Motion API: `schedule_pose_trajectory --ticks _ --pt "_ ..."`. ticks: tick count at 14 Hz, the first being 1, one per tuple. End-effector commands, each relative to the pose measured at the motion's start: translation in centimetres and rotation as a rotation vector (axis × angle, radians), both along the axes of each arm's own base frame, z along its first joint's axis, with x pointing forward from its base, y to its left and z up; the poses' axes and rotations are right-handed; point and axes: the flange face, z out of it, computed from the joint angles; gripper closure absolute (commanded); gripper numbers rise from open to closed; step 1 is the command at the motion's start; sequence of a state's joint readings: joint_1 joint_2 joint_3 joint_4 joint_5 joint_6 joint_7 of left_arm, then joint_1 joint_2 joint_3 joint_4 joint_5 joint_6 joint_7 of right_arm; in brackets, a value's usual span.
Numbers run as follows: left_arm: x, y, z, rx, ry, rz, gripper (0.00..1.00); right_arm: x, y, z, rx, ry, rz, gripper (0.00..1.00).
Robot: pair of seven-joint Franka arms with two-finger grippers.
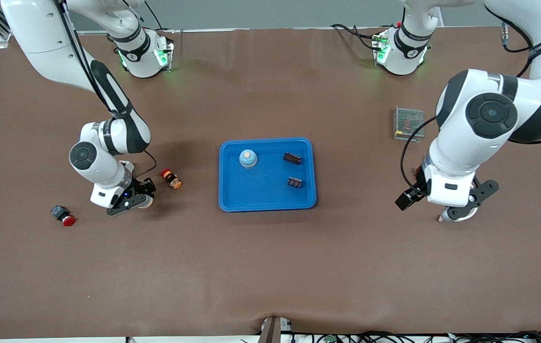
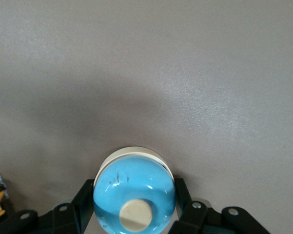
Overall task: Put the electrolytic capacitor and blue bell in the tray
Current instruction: 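Lift the bell with the right gripper while the left gripper withdraws, then lower the blue bell into the tray with the right gripper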
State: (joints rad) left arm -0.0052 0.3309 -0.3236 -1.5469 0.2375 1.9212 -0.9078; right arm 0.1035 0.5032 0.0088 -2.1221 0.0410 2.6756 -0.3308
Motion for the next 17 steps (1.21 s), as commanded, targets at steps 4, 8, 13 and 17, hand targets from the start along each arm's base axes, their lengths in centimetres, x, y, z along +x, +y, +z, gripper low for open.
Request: schedule_pose_trajectory --ticks 4,8,13,17 --pt "-0.9 2.2 3.9 0.032 0.045 -0.124 0.00 0.6 2.9 4.0 0.095 0.179 -0.099 0.46" --pt "-1.2 3.2 5.2 0.039 0.045 -0.159 0.00 -0.6 9.6 8.8 0.082 0.216 -0.271 0.47" --pt "-1.5 4.3 7.9 0.026 0.078 -0.208 0.00 -4.1 22.4 11.8 0.071 0.193 -0.495 0.46" --pt "-2.0 4.8 9.7 0.036 0.066 -0.278 0.00 -4.6 29.1 14.3 0.106 0.161 -0.605 0.46"
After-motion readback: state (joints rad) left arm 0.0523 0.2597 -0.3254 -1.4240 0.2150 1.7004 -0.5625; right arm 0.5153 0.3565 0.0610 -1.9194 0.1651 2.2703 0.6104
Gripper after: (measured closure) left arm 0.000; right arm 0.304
